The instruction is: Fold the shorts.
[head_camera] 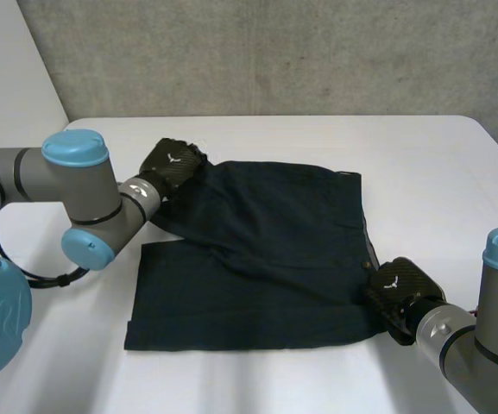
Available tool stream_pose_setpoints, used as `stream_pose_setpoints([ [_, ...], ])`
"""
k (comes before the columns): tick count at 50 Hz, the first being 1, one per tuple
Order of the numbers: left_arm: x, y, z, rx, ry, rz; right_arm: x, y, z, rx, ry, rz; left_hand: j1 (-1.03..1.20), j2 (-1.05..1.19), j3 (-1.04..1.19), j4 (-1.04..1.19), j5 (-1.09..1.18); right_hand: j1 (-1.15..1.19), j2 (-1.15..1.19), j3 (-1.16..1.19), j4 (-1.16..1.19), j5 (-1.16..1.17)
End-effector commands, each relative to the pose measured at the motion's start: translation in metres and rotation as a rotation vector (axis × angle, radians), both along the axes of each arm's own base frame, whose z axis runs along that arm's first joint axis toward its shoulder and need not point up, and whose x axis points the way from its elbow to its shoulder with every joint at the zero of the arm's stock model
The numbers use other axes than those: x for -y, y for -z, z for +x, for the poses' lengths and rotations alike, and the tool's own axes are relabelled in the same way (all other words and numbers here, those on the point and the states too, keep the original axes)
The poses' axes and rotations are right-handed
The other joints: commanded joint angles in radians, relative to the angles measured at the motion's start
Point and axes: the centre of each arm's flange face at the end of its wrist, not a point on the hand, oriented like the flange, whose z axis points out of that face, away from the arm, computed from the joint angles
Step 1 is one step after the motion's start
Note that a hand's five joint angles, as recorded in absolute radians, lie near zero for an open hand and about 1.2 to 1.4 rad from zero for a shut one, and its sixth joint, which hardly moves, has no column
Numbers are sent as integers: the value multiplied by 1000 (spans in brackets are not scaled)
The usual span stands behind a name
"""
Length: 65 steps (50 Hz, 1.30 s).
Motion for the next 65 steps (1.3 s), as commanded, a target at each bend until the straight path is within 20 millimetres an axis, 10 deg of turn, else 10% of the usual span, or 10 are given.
stream_pose_setpoints([
  [1, 9, 5, -9, -64, 39, 21, 0, 0, 0, 1, 0, -3, 90, 93, 93, 92, 87, 435, 210, 204, 207, 239],
  [16, 55, 43, 20, 82, -168, 19, 0, 4, 0, -4, -1, 7, 90, 93, 93, 92, 87, 435, 210, 204, 207, 239],
  [24, 49, 52, 22, 179, -178, 22, 0, 4, 0, -4, -2, 8, 72, 76, 76, 74, 69, 435, 210, 204, 207, 239],
  [37, 21, -20, 12, 29, -165, 41, 1, 2, 1, 2, -1, -5, -69, -65, -65, -66, -72, 435, 210, 204, 207, 239],
  [43, -12, -53, 24, 3, -182, 95, 4, 0, 2, 54, 33, -1, -90, -86, -86, -87, -92, 435, 210, 204, 207, 239],
  [53, -127, -89, 54, -9, -180, 221, 11, -7, 3, 179, 118, 33, -60, -57, -57, -58, -63, 435, 210, 204, 207, 239],
  [65, -233, -31, 84, 118, -221, 370, 13, -9, 5, 241, 157, 56, -63, -59, -60, -61, -66, 435, 210, 204, 207, 239],
])
